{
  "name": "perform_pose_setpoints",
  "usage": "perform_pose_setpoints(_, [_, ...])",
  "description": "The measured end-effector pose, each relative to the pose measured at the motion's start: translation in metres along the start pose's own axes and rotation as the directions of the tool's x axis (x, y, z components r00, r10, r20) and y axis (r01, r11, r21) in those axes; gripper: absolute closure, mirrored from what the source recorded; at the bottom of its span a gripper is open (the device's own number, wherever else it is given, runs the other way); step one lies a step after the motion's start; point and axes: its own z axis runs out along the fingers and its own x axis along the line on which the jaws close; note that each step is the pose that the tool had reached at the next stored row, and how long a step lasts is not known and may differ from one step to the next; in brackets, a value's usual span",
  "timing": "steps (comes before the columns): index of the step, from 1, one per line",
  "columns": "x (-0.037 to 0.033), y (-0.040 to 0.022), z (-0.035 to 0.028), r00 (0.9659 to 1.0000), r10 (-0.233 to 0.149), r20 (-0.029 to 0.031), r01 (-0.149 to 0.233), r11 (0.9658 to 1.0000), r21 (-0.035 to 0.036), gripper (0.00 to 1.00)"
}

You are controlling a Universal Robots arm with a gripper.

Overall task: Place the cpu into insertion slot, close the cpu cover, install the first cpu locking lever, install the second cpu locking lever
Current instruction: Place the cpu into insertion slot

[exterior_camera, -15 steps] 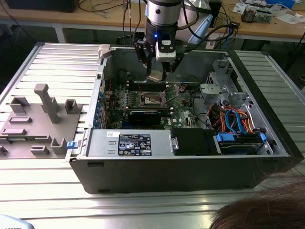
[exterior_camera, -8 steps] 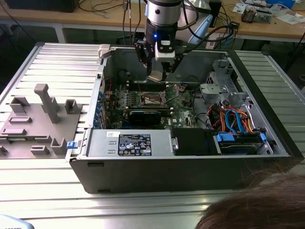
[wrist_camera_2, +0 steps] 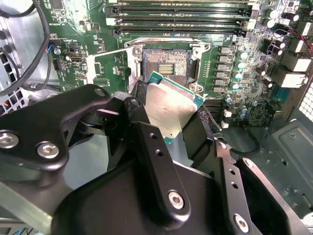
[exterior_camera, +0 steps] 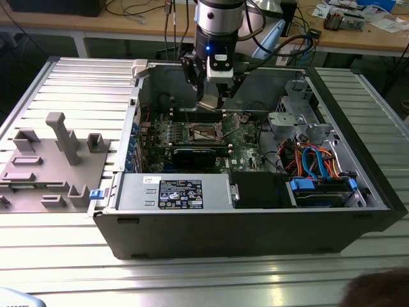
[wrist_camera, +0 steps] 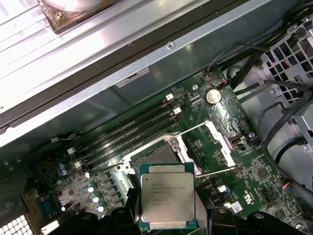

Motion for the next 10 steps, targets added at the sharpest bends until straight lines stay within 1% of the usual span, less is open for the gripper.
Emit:
perform_pose_setpoints(2, [0.0000, 0.0000, 0.0001, 0.9999, 0.014, 0.0008, -0.014, 0.9999, -0.0004, 0.46])
perform_pose_setpoints(6, [0.0000, 0.0000, 0.0003, 0.9996, 0.028, 0.0017, -0.028, 0.9996, -0.0006, 0.46])
perform_pose_setpoints(10, [0.0000, 0.0000, 0.0006, 0.9988, 0.049, 0.0030, -0.049, 0.9988, -0.0011, 0.46])
